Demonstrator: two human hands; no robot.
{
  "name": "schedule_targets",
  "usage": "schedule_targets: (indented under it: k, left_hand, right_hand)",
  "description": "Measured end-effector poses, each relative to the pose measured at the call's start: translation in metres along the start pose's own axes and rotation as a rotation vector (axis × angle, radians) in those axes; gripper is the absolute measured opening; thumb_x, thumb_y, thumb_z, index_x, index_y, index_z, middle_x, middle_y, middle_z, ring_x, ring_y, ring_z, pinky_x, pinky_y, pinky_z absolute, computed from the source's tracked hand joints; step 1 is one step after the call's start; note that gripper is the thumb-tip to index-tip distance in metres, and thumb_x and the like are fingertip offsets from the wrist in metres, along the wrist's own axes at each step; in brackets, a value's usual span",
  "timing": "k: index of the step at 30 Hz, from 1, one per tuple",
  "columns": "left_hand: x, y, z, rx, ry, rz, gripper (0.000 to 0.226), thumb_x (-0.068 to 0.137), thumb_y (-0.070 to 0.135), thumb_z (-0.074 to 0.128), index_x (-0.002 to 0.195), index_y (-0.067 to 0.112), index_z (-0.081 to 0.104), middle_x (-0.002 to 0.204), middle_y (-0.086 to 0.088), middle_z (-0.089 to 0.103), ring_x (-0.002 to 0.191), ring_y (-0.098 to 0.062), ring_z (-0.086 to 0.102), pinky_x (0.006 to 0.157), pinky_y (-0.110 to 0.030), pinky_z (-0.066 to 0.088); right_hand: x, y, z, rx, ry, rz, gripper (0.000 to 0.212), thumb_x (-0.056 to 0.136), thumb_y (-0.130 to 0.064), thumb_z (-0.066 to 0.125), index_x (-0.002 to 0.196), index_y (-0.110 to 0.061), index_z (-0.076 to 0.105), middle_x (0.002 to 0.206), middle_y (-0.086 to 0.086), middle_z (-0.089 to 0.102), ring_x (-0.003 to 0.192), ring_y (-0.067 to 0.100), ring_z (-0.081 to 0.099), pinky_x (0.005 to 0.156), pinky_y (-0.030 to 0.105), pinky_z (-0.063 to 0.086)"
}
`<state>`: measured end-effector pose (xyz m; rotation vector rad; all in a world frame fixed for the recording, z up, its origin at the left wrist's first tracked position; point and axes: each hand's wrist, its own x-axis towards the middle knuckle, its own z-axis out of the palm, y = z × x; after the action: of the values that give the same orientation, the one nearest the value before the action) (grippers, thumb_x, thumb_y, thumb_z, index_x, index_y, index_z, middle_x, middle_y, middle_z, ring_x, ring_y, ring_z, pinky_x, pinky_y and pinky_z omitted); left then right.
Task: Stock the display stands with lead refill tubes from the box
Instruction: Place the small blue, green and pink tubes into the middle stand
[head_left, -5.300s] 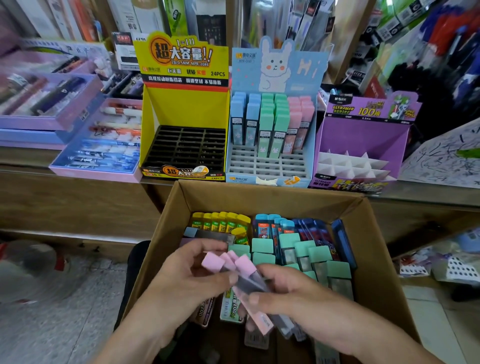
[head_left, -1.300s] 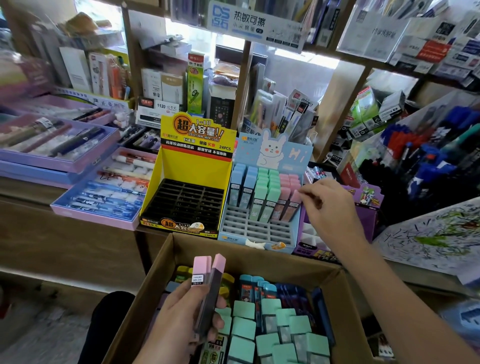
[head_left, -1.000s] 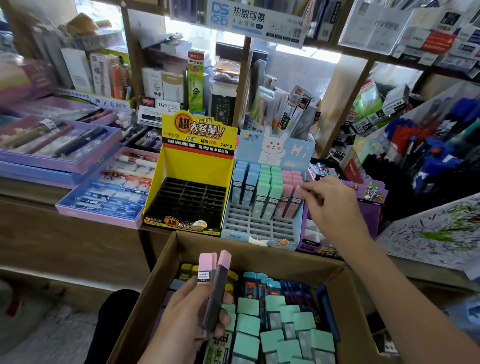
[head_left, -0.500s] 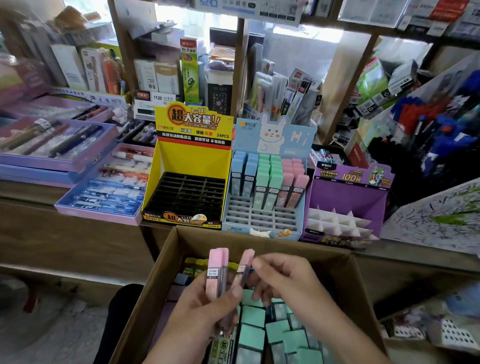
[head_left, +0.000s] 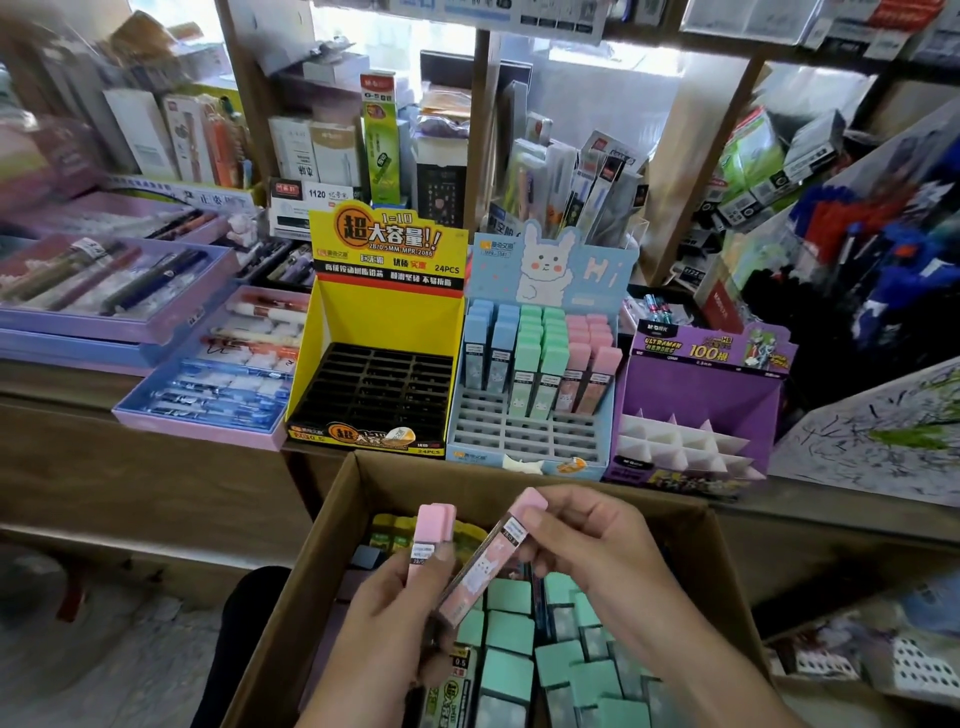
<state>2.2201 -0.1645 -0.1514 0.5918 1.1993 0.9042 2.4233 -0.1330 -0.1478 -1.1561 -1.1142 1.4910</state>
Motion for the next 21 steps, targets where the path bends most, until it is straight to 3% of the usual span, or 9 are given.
schedule_targets:
  k: [3, 8, 14, 21]
  left_hand:
    - [0.01, -0.003, -0.006, -0.061, 0.055, -0.03, 0.031, 0.099, 0.033, 0.055, 0.094, 0.01, 0.076, 0.065, -0.021, 0.057, 0.05, -0.025, 0.048, 0.045, -0.025, 0.034]
    - [0.009, 0.0, -0.01, -0.146, 0.009, 0.049, 0.026, 0.103, 0.01, 0.045, 0.101, -0.003, 0.068, 0.074, -0.022, 0.065, 0.047, -0.026, 0.054, 0.039, -0.025, 0.039]
    - [0.002, 0.003, -0.007, -0.123, 0.005, 0.094, 0.018, 0.102, 0.003, 0.047, 0.107, -0.005, 0.062, 0.072, -0.02, 0.065, 0.051, -0.026, 0.055, 0.041, -0.027, 0.04]
    - [-0.003, 0.006, -0.004, -0.12, -0.01, 0.108, 0.016, 0.101, 0.003, 0.049, 0.11, -0.004, 0.061, 0.073, -0.019, 0.064, 0.056, -0.028, 0.053, 0.046, -0.027, 0.04]
  right_hand:
    - [0.002, -0.006, -0.003, -0.003, 0.03, -0.061, 0.021, 0.09, -0.025, 0.077, 0.106, -0.011, 0.079, 0.091, 0.02, 0.075, 0.078, 0.022, 0.067, 0.069, 0.027, 0.056]
    - [0.004, -0.032, -0.009, -0.115, 0.157, -0.225, 0.014, 0.087, -0.019, 0.079, 0.101, -0.02, 0.079, 0.087, 0.013, 0.077, 0.073, 0.023, 0.071, 0.065, 0.024, 0.058]
    - [0.012, -0.071, -0.023, -0.385, 0.316, -0.503, 0.007, 0.094, -0.02, 0.074, 0.1, -0.02, 0.077, 0.083, 0.002, 0.077, 0.073, 0.018, 0.073, 0.065, 0.022, 0.06]
    - [0.028, -0.096, -0.04, -0.51, 0.441, -0.612, 0.015, 0.091, -0.031, 0.073, 0.101, -0.021, 0.077, 0.082, -0.005, 0.076, 0.077, 0.016, 0.074, 0.071, 0.025, 0.062]
